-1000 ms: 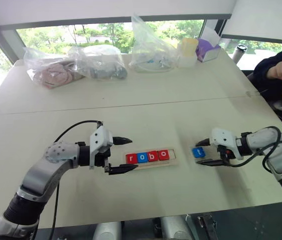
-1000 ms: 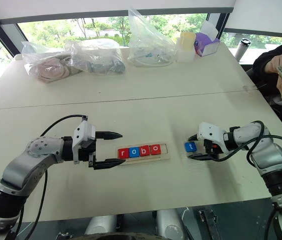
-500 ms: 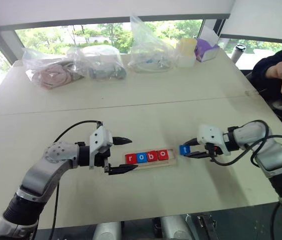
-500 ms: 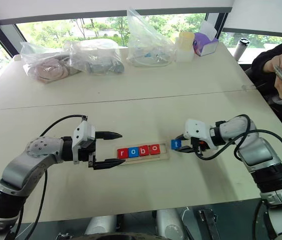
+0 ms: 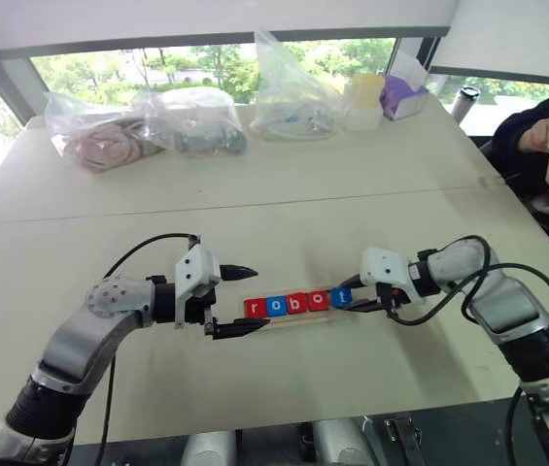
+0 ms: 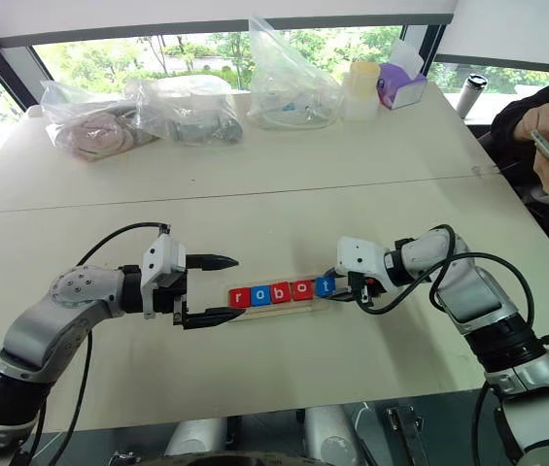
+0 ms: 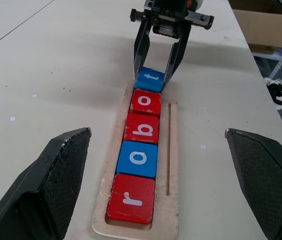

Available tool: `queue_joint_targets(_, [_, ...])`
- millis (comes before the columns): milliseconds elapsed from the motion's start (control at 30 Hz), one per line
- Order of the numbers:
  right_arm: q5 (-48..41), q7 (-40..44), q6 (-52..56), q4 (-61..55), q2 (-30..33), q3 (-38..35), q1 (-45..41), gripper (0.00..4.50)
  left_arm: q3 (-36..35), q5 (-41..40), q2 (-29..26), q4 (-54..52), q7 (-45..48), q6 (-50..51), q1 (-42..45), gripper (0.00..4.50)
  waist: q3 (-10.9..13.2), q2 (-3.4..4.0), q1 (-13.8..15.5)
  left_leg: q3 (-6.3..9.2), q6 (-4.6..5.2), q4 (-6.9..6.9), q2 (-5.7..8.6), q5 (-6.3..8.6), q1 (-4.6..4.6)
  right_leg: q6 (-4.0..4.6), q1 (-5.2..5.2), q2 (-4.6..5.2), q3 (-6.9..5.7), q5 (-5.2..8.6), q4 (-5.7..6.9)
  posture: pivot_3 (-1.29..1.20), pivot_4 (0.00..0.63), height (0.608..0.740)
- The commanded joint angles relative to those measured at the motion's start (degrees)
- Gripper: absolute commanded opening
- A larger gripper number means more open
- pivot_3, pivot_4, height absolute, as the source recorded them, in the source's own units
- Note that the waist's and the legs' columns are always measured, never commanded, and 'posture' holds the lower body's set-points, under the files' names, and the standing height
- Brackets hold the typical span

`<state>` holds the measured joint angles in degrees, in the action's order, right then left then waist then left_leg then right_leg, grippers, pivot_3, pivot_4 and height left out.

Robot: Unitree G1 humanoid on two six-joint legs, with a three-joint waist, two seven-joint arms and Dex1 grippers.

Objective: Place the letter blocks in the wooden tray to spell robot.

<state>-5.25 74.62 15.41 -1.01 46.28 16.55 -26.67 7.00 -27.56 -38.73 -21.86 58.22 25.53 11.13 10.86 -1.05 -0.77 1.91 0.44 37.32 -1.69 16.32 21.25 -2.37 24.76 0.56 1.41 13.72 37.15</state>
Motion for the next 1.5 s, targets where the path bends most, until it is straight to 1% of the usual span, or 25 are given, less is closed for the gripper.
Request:
queue_joint_targets(33, [0.32,0.51,-0.55,-0.52,-0.16,0.18,-1.26,1.12,-1.42,-0.63,-0.02,-2.09,-0.59,-0.27,0.02,4.50,0.00,0.00,0.00,0.00,0.00,0.00,0.00,0.00,0.00,0.00,0.00,0.00,0.00,0.00,0.00,0.00,0.150,0.740])
queue_joint_targets(400, [0.90,0.82,0.01,-0.98,-1.97,1.92,-2.52,1.12,-1.43,-0.78,-0.01,-2.35,-1.21,-0.34,-0.27,4.50,0.00,0.00,-0.01,0.00,0.00,0.00,0.00,0.00,0.00,0.00,0.00,0.00,0.00,0.00,0.01,0.00,0.150,0.740])
queue_joint_targets(933, [1.15,1.13,0.37,-0.76,-2.61,2.57,-2.59,1.12,-1.61,-0.86,-0.17,-2.69,-1.48,-0.42,-0.66,4.50,0.00,0.00,-0.03,0.00,0.00,0.00,0.00,0.00,-0.02,0.00,0.00,0.00,0.00,0.00,0.02,0.00,0.150,0.740])
queue_joint_targets(967, [1.08,1.06,0.52,-0.80,-2.70,2.49,-2.65,2.20,-1.63,-0.88,-0.18,-2.70,-1.46,-0.42,-0.66,4.50,0.00,0.00,-0.04,0.00,0.00,0.00,0.00,0.00,-0.02,0.00,0.00,0.00,0.00,-0.01,0.02,0.00,0.150,0.740])
queue_joint_targets(1000, [1.02,0.94,0.72,-0.88,-2.87,2.39,-2.77,2.58,-1.65,-0.90,-0.22,-2.71,-1.41,-0.43,-0.71,4.50,-0.01,0.00,-0.03,0.00,0.00,0.00,0.00,0.00,-0.02,0.00,0.00,0.00,0.00,-0.01,0.02,0.00,0.150,0.740])
queue_joint_targets(1100, [0.30,1.12,2.30,-2.27,-2.89,1.84,-3.33,4.15,-1.69,-1.01,-0.30,-2.81,-1.36,-0.33,-0.82,4.50,-0.01,0.00,0.00,0.00,0.00,0.00,0.00,0.00,-0.02,0.00,0.00,0.00,0.00,0.00,0.02,0.00,0.150,0.740])
queue_joint_targets(1133, [-0.24,1.40,3.40,-3.51,-2.46,1.41,-3.51,4.46,-1.72,-1.12,-0.38,-2.87,-1.28,-0.19,-0.87,4.50,0.00,0.00,0.00,0.00,0.00,0.00,0.00,0.00,-0.01,0.00,0.00,0.00,0.00,0.00,0.02,0.00,0.150,0.740])
queue_joint_targets(1200, [-1.05,1.90,4.74,-5.53,-1.56,0.55,-3.60,4.46,-1.80,-1.32,-0.50,-2.95,-1.21,0.03,-0.91,4.50,0.00,0.01,0.02,0.00,0.00,0.00,0.00,0.00,-0.01,0.00,0.00,0.01,0.00,0.00,0.02,0.00,0.150,0.740])
queue_joint_targets(1367, [-6.06,1.79,11.56,-12.73,2.22,-5.08,-2.40,4.46,-3.07,-1.99,-1.96,-3.93,-1.11,0.95,-2.04,4.50,0.01,0.03,0.05,0.01,0.00,0.00,0.00,0.00,0.00,0.00,0.00,0.01,0.00,-0.01,0.02,0.00,0.150,0.740])
queue_joint_targets(1500, [-10.18,1.25,16.06,-18.89,7.13,-10.92,2.35,4.46,-5.12,-2.02,-4.03,-5.01,-2.14,2.95,-3.68,4.50,0.01,0.01,0.23,0.03,0.00,0.00,0.00,0.00,0.01,0.00,0.00,0.02,-0.03,0.00,-0.02,0.00,0.150,0.740])
